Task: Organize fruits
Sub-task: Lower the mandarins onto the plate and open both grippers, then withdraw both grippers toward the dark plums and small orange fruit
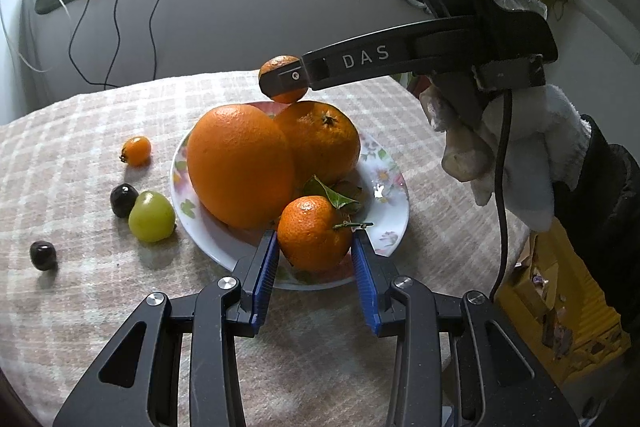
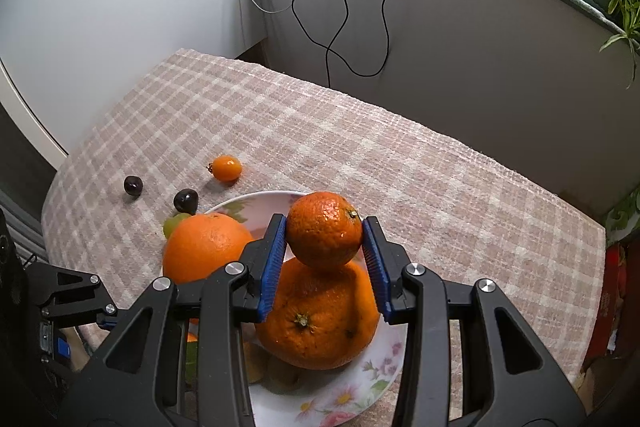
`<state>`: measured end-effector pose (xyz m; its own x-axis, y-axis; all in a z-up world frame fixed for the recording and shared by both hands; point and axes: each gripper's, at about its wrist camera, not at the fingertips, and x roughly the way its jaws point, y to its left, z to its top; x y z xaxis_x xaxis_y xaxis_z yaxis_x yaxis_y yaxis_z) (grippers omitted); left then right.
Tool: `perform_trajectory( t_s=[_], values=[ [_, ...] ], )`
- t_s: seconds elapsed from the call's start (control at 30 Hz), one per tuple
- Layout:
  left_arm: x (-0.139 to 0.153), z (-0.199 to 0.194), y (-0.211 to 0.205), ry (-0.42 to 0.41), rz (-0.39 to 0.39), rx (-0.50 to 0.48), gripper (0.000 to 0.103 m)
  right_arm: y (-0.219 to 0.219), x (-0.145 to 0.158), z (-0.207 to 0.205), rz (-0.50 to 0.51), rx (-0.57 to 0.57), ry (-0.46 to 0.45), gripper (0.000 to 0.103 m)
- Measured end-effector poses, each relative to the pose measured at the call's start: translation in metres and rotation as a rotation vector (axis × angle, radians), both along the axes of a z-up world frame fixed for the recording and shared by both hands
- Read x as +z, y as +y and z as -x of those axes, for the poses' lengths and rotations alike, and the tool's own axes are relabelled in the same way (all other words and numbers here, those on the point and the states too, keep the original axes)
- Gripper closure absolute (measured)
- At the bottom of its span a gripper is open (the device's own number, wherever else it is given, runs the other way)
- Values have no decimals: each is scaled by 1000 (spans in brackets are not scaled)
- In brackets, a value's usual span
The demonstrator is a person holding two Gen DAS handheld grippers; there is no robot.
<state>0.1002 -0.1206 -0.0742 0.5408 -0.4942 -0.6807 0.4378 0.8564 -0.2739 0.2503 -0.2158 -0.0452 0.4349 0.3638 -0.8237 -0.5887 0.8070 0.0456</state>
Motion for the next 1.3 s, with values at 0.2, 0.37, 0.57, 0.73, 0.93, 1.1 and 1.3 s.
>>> perform_trajectory(
  t_s=[0.2,0.37,0.57,0.73,0.93,1.1,1.3],
  values=[
    [-6,-3,-7,3,-11,0,67,3,-4,-1,15,4,-3,63],
    [-7,-3,-10,-2,-20,0,67,7,-10,-1,31,10,-4,63],
    [-7,-3,-13,-6,-31,-7,67,10,-12,-2,42,20,-4,63],
    [-5,-3,-16,-4,-31,-9,63,10,-9,1,36,21,-21,46],
    [-5,-3,-13,-7,-25,0,58,11,-3,2,36,25,-33,43],
    [-5,-3,-10,-6,-25,1,58,12,0,5,41,25,-42,36],
    [-3,0,-6,-9,-24,5,58,11,3,6,39,26,-46,31]
  ],
)
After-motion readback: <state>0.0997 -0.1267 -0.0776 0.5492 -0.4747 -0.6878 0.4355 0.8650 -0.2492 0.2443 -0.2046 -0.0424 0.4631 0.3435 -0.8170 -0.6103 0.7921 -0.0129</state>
